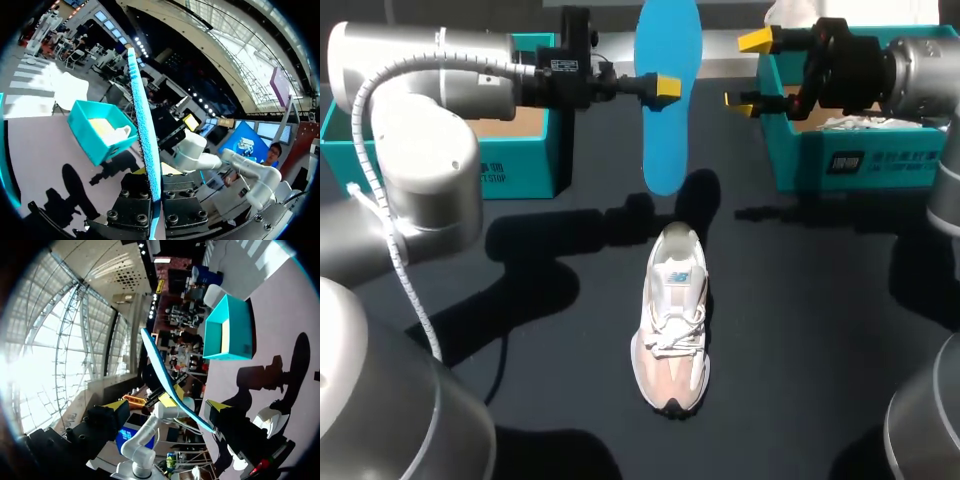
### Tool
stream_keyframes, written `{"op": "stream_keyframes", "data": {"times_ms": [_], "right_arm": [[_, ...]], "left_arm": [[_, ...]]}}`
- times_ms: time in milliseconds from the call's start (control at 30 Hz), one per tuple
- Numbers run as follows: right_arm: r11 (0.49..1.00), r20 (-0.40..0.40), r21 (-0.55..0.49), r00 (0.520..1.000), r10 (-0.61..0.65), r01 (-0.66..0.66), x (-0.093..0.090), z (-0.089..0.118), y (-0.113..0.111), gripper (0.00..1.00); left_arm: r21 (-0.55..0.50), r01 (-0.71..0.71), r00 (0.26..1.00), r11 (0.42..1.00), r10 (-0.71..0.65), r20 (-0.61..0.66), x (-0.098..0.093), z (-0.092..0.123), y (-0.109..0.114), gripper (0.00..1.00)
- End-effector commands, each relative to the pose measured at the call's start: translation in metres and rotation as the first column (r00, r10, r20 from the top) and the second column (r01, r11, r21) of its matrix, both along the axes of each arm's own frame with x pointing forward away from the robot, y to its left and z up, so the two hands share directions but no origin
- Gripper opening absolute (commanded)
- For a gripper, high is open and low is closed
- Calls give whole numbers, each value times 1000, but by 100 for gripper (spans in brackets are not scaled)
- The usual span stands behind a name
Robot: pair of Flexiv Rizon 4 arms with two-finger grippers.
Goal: Take the shoe out of the shoebox, open the shoe tongue, remove and reinsert the insole, then place the shoe into the shoebox
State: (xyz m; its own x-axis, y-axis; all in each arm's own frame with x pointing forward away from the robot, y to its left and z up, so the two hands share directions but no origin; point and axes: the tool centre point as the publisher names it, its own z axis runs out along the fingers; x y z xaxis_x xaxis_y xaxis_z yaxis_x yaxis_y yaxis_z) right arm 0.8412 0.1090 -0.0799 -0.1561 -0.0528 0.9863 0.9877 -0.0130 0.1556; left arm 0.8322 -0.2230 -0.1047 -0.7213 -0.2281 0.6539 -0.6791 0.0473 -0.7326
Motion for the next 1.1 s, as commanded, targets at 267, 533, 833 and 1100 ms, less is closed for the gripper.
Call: {"op": "stream_keyframes", "data": {"times_ms": [267,533,833,1100], "right_arm": [[1000,-1,-2,1000,-1,1,0,0,1,100],[1000,-1,-2,1000,-1,1,0,0,1,100],[1000,-1,-2,1000,-1,1,0,0,1,100],[1000,-1,-2,1000,-1,1,0,0,1,100]], "left_arm": [[-27,-41,813,999,50,580,-11,6,-6,0],[-27,-41,813,999,50,580,-11,6,-6,0],[179,44,580,983,-170,797,-10,-10,-1,0],[431,5,227,902,-421,878,-9,-13,-4,0]]}}
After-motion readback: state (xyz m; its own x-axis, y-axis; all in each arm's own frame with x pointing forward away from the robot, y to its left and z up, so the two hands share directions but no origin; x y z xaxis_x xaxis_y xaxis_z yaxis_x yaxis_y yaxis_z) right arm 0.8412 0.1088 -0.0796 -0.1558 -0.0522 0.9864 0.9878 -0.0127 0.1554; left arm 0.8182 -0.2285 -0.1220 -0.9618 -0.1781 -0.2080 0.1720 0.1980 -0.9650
